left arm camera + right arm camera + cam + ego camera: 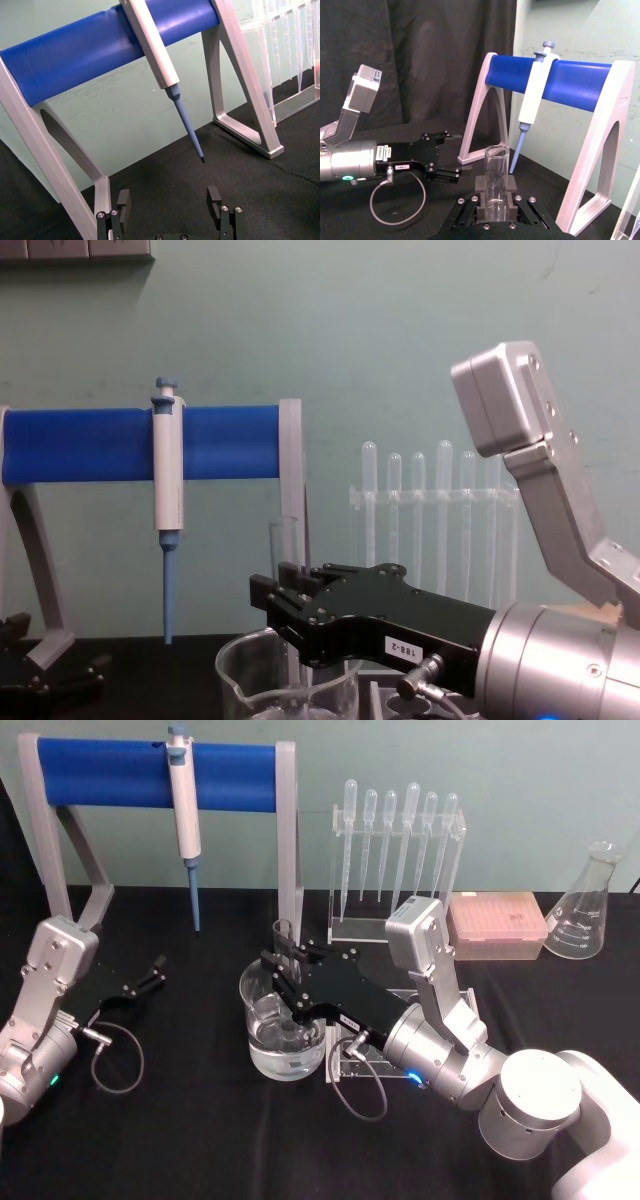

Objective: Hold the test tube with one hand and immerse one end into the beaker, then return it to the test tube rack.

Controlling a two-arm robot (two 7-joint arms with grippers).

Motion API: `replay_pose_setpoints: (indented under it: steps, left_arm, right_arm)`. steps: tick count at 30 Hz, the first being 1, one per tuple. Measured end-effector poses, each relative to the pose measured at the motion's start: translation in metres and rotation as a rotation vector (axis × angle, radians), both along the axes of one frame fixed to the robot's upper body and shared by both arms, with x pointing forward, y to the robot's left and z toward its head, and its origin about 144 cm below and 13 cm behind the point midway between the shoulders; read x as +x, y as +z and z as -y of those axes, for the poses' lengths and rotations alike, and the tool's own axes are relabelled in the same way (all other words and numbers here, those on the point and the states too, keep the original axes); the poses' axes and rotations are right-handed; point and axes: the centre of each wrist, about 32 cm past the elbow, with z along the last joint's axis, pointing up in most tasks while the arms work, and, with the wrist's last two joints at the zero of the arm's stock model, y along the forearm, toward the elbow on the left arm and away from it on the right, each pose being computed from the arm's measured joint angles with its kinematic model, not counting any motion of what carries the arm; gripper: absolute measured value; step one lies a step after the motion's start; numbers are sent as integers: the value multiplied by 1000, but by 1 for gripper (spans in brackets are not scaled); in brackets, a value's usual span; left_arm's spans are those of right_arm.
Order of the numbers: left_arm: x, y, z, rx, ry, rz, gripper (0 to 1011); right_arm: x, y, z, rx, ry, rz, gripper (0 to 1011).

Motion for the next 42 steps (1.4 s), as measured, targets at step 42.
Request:
replay_pose_setpoints:
  steps: [42]
  left_arm:
    - [0,0,0,0,0,0,1000]
  right_arm:
    - [0,0,0,0,0,0,226]
